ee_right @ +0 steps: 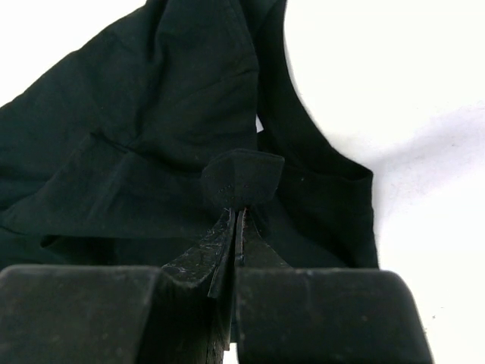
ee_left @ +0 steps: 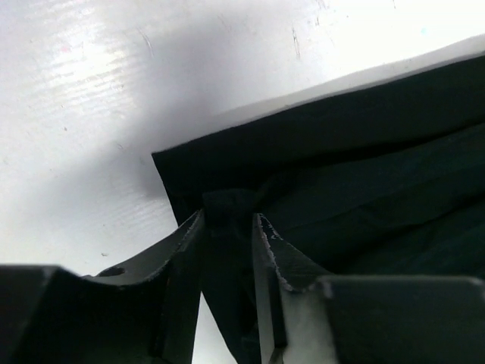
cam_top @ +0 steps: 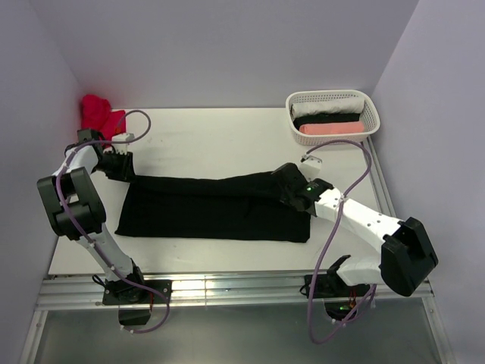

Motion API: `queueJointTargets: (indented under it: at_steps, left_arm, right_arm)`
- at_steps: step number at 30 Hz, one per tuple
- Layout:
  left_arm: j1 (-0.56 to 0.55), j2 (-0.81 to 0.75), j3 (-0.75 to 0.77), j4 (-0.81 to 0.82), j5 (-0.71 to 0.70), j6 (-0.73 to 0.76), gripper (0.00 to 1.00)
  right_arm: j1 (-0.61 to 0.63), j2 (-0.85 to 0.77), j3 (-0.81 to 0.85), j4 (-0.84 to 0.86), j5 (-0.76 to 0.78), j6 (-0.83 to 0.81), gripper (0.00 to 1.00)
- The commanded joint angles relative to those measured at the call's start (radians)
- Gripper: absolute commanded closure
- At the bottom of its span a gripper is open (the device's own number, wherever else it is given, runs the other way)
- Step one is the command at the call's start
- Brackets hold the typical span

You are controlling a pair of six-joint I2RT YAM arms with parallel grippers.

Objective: Roll the t-shirts
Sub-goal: Fold the tshirt

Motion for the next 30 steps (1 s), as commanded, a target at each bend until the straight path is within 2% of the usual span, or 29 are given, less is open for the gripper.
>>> queueJointTargets:
  at_steps: [1, 5, 13, 20, 24, 30]
  left_arm:
    - [0.007, -0.066, -0.004, 0.016, 0.014, 0.021, 0.64]
    - [0.021, -0.074, 0.013, -0.01, 0.032, 0.014, 0.62]
    - [0.061, -0.08, 0.072, -0.135, 0.083, 0.014, 0.48]
    - [0.056, 0.003, 0.153, -0.073, 0.06, -0.187, 0.47]
    - [0.025, 0.079, 0.24, -0.119, 0.031, -0.224, 0.46]
    - [-0.022, 0.115, 0.231, -0.093, -0.093, -0.259, 0.46]
  right_arm:
    - [0.013, 0.006, -0.007, 0.035, 0.017, 0.029, 1.0]
    - [0.016, 0.017, -0.013, 0.047, 0.014, 0.029, 1.0]
    - [0.019, 0.055, -0.03, 0.072, 0.006, 0.033, 1.0]
    - [0.019, 0.075, -0.027, 0.087, 0.009, 0.029, 1.0]
    - [0.02, 0.079, -0.021, 0.089, 0.008, 0.026, 1.0]
    - [0.019, 0.076, -0.016, 0.089, 0.009, 0.025, 1.0]
